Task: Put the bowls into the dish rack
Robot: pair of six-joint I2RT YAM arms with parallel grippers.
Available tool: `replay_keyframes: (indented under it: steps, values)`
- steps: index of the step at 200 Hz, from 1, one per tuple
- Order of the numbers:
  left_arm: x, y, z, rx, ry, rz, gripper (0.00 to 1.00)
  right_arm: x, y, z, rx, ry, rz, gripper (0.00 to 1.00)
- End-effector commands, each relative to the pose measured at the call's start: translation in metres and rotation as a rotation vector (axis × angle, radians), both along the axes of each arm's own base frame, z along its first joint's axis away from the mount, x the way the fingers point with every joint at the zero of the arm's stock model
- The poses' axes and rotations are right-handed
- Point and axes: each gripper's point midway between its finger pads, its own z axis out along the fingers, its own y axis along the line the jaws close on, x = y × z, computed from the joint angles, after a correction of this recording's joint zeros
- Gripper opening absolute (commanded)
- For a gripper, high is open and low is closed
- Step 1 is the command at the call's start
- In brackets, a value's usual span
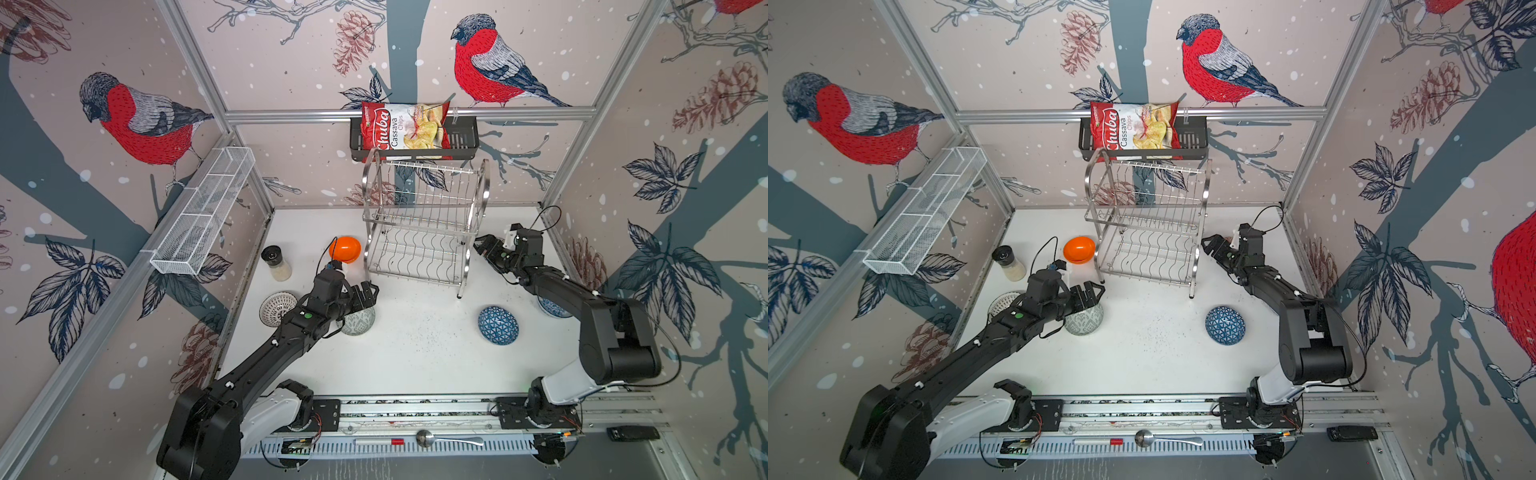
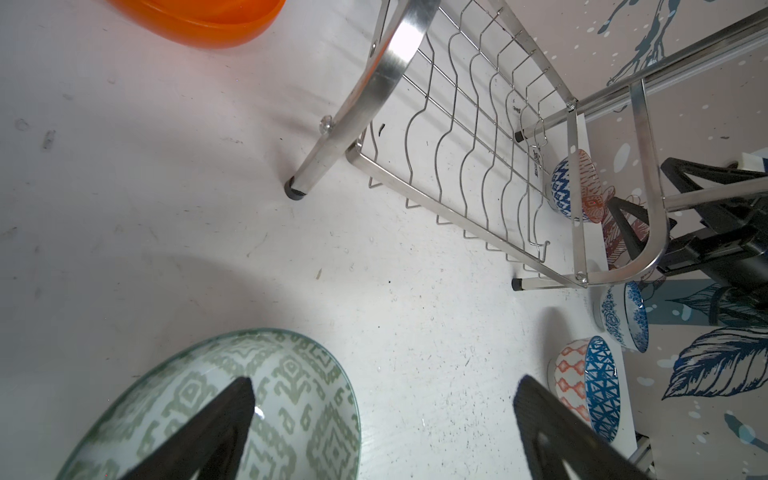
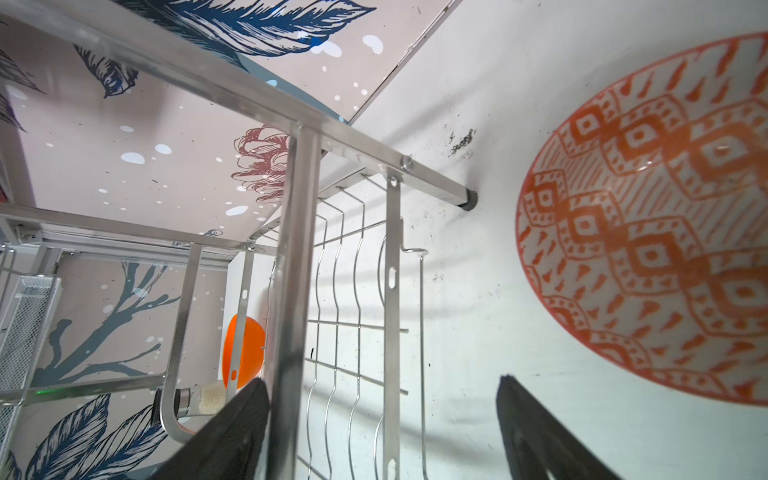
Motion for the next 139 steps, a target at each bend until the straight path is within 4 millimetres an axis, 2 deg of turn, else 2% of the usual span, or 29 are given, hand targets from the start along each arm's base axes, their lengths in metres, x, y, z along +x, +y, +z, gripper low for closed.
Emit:
replay_keyframes:
  steps: [1,33,55,92,109,139]
  values:
    - [0.004,-0.002,0.008,-0.029,-0.036,0.001,0.98,0.006,0.010,0.015,0.047,-0.039,0.036,0.84]
    - [0.002,-0.005,0.007,-0.050,-0.030,-0.005,0.98,0.016,0.017,0.013,0.073,-0.027,0.038,0.77]
    - [0.001,-0.005,0.008,-0.055,-0.030,-0.008,0.98,0.023,0.025,0.012,0.104,-0.017,0.055,0.66]
    - [-0.002,-0.004,0.008,-0.052,-0.028,-0.009,0.98,0.032,0.044,0.016,0.095,-0.020,0.099,0.65]
    - [-0.003,-0.004,0.005,-0.047,-0.023,-0.011,0.98,0.038,0.046,0.015,0.080,-0.009,0.103,0.60]
    - [-0.003,-0.005,0.002,-0.057,-0.022,-0.013,0.98,0.048,0.047,0.007,0.069,0.019,0.103,0.59]
